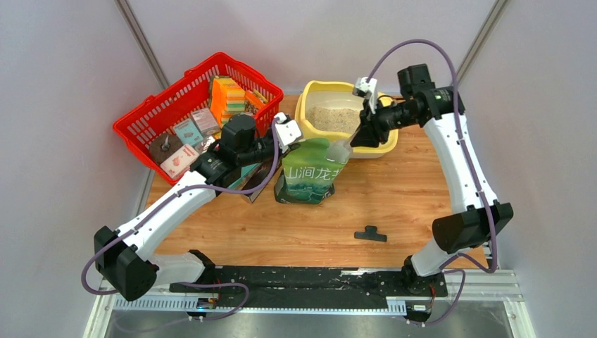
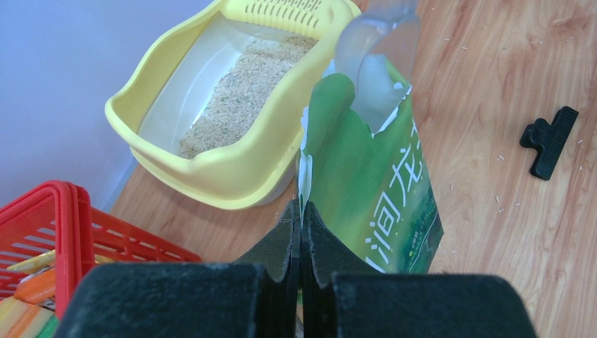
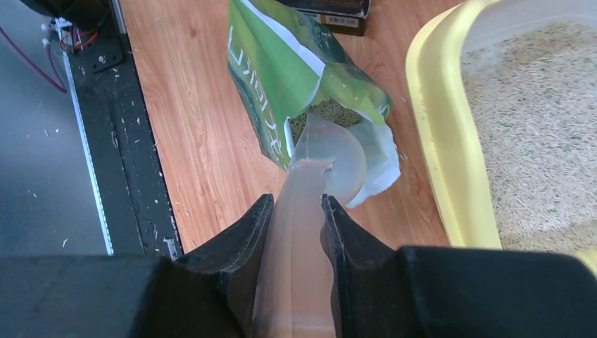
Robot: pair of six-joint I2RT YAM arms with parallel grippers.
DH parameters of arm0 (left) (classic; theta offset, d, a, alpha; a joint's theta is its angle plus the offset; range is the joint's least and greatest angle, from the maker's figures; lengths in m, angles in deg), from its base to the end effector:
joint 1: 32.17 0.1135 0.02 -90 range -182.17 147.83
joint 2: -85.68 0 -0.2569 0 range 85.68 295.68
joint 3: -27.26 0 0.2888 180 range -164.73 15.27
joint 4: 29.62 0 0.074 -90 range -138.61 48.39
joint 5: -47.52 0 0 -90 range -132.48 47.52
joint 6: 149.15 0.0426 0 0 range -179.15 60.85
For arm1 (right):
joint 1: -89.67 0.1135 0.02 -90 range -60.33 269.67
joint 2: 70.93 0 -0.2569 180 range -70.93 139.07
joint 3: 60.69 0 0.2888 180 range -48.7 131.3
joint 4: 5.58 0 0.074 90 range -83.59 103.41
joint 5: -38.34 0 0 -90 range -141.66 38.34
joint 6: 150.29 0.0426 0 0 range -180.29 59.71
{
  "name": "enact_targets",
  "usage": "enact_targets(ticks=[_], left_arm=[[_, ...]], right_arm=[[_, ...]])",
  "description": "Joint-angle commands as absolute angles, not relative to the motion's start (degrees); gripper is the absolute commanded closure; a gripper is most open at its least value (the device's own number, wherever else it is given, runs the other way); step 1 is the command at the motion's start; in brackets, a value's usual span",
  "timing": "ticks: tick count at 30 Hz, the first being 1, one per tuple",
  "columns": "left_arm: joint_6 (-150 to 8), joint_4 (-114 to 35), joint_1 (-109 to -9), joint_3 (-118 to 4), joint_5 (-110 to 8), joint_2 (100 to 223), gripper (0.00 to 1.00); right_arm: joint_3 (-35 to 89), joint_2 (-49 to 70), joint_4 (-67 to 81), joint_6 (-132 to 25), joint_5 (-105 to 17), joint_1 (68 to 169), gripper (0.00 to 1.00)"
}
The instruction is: Fill the litter box with clean litter
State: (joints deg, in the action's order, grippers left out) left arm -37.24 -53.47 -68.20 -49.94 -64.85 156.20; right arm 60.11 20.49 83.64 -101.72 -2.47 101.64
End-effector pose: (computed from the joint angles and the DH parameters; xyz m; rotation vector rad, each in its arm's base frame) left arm 0.2569 -0.2069 0.3558 1.1393 1.4973 -0.5341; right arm 0.3153 0.0998 0.4240 -1.2842 1.9233 0.8588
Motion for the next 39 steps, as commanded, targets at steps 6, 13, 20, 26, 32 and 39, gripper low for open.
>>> enact_targets(ticks=[6, 13, 20, 26, 32, 39], left_arm=[[-37.7, -54.1, -68.3, -53.1, -65.0, 152.5, 1.0], [-40.9, -51.1, -68.2, -55.1, -67.4, 153.4, 1.0], [-43.4, -48.0, -68.3, -55.8, -68.8, 154.5, 1.0], [-45.7, -45.0, -68.3, -54.6, -69.8, 154.8, 1.0], [-46.8, -41.9, -68.3, -53.9, -70.4, 155.8, 1.0], [-47.8, -40.2, -68.3, -54.3, -70.3, 157.1, 1.0]], right_arm=[[57.6, 23.1, 67.9, -67.4, -23.7, 104.9, 1.0], [57.5, 26.0, 69.8, -58.5, -35.0, 110.3, 1.0], [54.0, 28.3, 68.3, -53.5, -40.1, 114.0, 1.0], [49.4, 29.8, 66.2, -53.5, -43.1, 117.0, 1.0], [42.4, 33.2, 63.7, -53.2, -44.6, 118.0, 1.0], [42.4, 38.0, 62.3, -55.6, -30.1, 116.1, 1.0]])
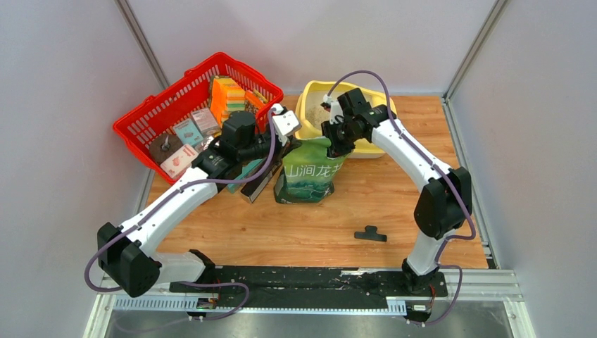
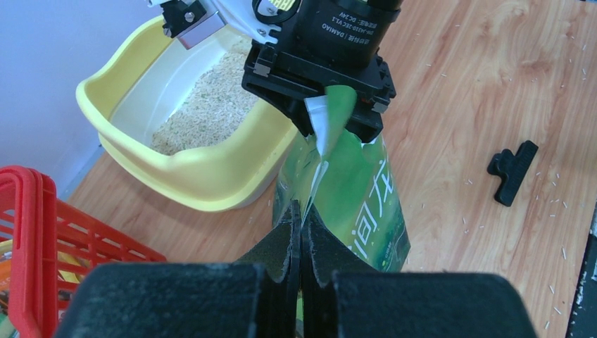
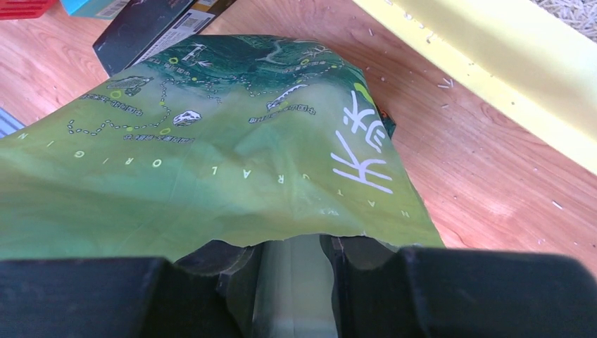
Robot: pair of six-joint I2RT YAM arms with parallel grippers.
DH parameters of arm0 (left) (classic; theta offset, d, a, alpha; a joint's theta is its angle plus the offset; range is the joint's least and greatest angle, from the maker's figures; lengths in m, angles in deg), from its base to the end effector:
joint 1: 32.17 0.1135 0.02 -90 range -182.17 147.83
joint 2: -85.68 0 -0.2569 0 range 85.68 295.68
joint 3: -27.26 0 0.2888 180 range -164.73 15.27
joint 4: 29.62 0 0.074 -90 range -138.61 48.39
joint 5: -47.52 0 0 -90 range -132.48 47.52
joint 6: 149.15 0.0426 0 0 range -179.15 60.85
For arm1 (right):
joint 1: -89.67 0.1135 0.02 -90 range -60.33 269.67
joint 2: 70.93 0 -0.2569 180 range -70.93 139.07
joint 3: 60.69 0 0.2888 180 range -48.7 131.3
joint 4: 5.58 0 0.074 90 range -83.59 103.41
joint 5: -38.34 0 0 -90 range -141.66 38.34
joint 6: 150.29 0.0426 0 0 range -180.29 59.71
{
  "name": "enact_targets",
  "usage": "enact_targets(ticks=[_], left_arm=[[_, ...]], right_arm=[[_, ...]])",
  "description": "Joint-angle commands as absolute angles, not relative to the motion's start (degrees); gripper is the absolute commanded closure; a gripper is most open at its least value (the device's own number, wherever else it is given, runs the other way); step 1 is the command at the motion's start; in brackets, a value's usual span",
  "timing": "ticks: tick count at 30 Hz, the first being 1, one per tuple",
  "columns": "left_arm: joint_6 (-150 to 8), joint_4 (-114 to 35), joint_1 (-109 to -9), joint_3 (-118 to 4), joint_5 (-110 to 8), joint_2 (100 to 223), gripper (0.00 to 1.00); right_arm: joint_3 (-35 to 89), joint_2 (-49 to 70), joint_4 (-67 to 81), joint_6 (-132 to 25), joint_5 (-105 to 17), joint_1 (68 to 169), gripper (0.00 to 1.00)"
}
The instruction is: Fill the litter box with clean litter
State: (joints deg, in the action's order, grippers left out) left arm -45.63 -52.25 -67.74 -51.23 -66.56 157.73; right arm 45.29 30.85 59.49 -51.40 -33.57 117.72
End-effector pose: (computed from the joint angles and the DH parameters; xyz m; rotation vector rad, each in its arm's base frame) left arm 0.2634 -0.2097 0.3588 1.0411 1.5643 -0.6549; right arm 0.3611 0.2074 0.2861 -0.5574 2.6341 0.6276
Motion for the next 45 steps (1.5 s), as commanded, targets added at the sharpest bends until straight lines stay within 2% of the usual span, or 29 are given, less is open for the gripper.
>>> enact_targets(ticks=[1, 11, 14, 25, 45], left_arm=[[-47.7, -40.2, -68.3, -54.3, -70.3, 157.3, 1.0], [-42.5, -45.0, -68.3, -57.6, -71.2, 159.7, 1.0], [-41.1, -46.7, -68.3, -59.1, -70.8, 160.0, 1.0], [-37.4, -52.9, -68.3, -59.9, -69.3, 158.6, 1.0], [-31.0, -58.8, -68.3, -61.1, -66.6, 158.2, 1.0]], right_arm=[[42.8, 38.4, 62.0, -55.5, -27.3, 115.3, 1.0], [41.4, 39.4, 55.8, -48.6, 9.5, 103.8, 1.0], [40.6, 38.8, 54.5, -48.1, 14.1, 101.7, 1.0], [36.6, 34.9, 42.0, -29.6, 19.7, 91.5, 1.0], [34.0, 32.1, 41.1, -30.5, 31.4, 82.5, 1.0]])
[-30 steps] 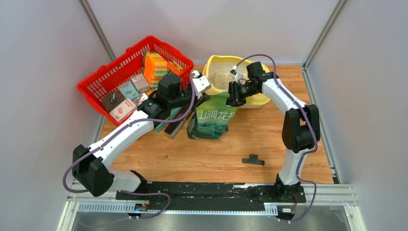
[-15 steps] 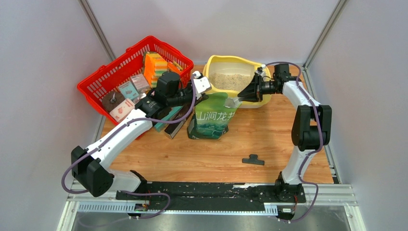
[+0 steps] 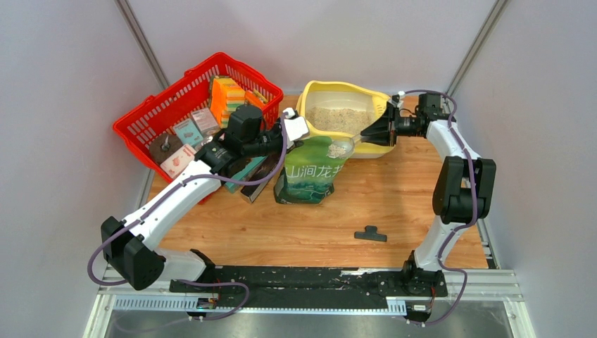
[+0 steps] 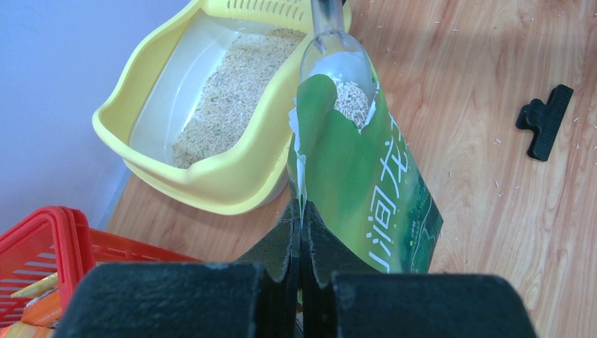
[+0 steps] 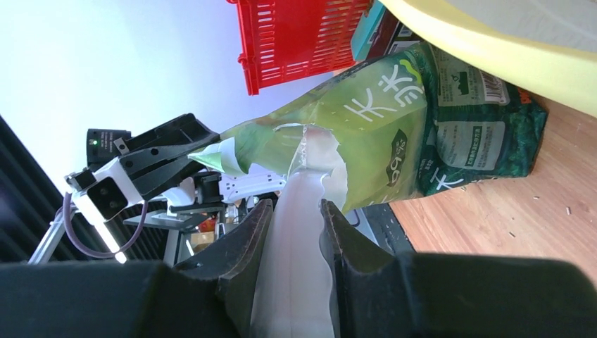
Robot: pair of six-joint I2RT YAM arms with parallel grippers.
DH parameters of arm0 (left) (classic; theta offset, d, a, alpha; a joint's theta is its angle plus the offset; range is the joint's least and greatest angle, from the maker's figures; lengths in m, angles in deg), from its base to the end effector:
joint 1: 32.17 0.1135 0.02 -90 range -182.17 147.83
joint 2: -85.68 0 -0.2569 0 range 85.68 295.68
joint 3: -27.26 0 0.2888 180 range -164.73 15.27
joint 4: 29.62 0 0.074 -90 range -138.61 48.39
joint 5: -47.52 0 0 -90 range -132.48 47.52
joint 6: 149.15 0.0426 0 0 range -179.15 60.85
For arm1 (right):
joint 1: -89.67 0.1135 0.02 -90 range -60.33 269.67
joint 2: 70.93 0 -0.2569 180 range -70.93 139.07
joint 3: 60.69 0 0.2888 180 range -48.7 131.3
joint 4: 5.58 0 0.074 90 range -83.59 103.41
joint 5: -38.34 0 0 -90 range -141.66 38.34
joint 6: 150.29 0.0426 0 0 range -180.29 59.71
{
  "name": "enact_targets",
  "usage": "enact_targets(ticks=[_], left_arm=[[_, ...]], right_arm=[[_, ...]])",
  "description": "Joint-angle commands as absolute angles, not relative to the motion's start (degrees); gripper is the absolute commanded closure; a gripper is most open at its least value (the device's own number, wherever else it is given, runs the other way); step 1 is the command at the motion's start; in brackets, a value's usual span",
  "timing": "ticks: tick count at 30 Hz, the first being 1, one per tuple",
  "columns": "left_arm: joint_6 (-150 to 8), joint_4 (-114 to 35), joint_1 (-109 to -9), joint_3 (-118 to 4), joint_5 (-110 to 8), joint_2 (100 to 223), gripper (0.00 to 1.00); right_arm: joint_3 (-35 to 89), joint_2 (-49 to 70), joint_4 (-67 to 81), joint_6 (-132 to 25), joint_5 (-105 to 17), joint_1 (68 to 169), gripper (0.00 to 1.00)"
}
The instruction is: Fill the litter box with clean litter
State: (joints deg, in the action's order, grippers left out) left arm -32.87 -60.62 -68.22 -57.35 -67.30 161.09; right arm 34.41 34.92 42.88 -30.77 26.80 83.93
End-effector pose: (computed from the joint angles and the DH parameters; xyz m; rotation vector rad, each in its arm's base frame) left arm 0.2684 -0.2175 0.3664 1.2450 1.5029 -0.5345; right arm 0.4182 -0.0001 0.2359 0.1985 2.2869 1.9163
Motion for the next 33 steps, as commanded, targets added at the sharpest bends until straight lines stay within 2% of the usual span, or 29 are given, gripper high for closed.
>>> enact_targets(ticks=[1, 12, 33], left_arm=[[-30.9, -59.0, -68.3, -61.1, -66.6, 158.3, 1.0], [-30.4, -60.4, -68.3, -63.0, -66.3, 159.2, 1.0], [-29.7, -60.8, -68.3, -64.0, -65.9, 161.1, 1.0]], right_arm=[[33.9, 32.0, 41.1, -31.1, 31.9, 82.2, 1.0], [34.5, 33.9, 46.3, -37.3, 36.1, 79.7, 1.0], [37.2, 35.5, 48.7, -38.4, 38.7, 77.1, 1.0]])
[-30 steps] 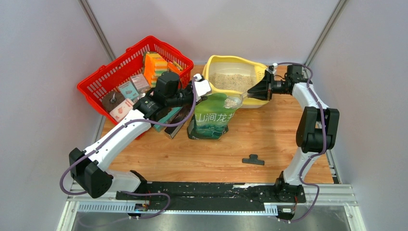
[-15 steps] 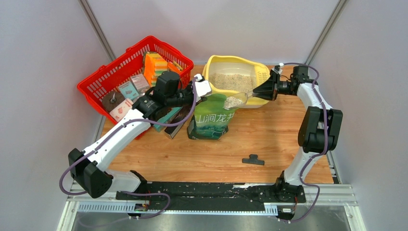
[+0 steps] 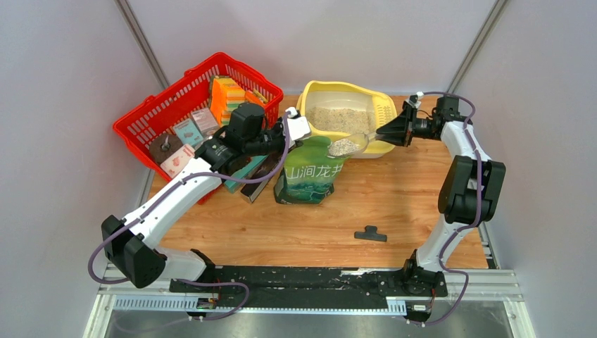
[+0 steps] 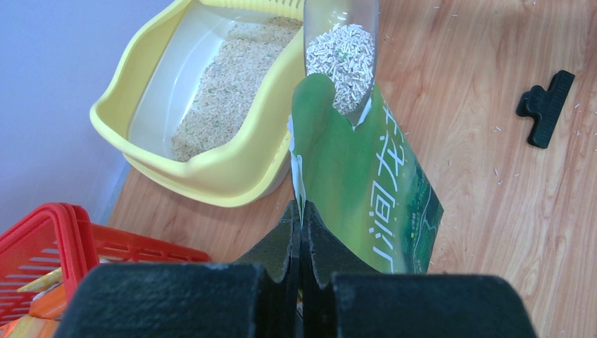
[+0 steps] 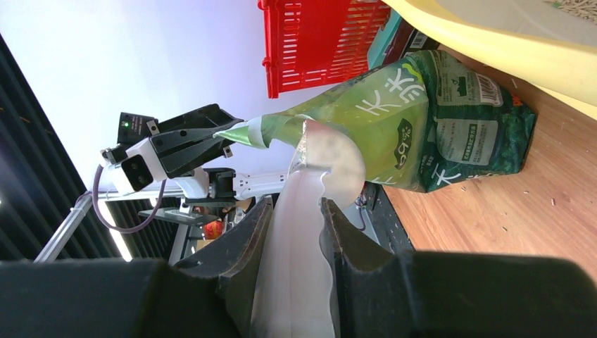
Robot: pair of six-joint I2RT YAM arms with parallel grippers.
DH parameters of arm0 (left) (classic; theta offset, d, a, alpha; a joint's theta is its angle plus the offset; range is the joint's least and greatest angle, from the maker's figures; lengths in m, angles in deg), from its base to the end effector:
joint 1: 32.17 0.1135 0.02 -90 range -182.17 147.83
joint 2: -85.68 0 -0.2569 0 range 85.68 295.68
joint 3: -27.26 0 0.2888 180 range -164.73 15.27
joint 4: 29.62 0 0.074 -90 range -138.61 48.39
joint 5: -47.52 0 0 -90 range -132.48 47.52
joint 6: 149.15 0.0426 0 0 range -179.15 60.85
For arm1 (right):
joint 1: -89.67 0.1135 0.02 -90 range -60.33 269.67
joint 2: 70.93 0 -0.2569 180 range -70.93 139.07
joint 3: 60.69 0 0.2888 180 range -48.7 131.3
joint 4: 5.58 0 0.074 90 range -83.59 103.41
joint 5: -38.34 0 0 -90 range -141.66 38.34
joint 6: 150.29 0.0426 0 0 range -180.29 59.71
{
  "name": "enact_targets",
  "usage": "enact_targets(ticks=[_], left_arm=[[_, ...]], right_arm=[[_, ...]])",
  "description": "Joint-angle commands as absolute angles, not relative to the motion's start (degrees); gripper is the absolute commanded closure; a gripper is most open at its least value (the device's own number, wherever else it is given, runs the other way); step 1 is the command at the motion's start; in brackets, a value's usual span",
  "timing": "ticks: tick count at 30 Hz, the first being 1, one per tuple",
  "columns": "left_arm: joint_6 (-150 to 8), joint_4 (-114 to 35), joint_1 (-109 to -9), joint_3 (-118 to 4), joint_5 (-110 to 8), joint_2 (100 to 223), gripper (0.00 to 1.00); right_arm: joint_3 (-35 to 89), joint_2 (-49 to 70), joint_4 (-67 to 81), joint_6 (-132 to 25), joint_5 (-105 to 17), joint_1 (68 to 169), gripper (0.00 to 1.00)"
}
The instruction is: Fill the litter box with clean litter
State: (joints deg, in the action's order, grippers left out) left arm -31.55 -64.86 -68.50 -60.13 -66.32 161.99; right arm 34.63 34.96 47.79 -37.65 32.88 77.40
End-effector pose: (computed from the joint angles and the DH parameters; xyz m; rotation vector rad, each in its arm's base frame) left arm 0.2683 -0.2187 0.3724 1.2724 1.5301 -0.5122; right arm 0.4082 -0.0454 0.2375 0.2107 2.1588 1.9658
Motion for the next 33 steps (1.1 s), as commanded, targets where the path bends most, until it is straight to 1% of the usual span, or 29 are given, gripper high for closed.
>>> enact_targets(ticks=[1, 20, 26, 33], left_arm=[[-29.8, -60.8, -68.2, -64.0, -65.9, 161.2, 1.0], [-28.8, -62.1, -68.2, -65.2, -65.7, 163.5, 1.0], [-28.7, -62.4, -68.2, -66.2, -66.3, 165.0, 1.0], [-28.8, -64.3, -68.2, -67.6, -66.4, 167.2, 1.0]], right_arm=[[37.3, 35.5, 48.7, -38.4, 38.8, 77.1, 1.0], [43.8, 39.5, 48.9, -37.5, 42.0, 75.8, 1.0], [49.0, 42.1, 49.1, -36.9, 42.0, 75.3, 1.0], [57.9, 49.7, 48.9, -35.9, 42.0, 74.9, 1.0]])
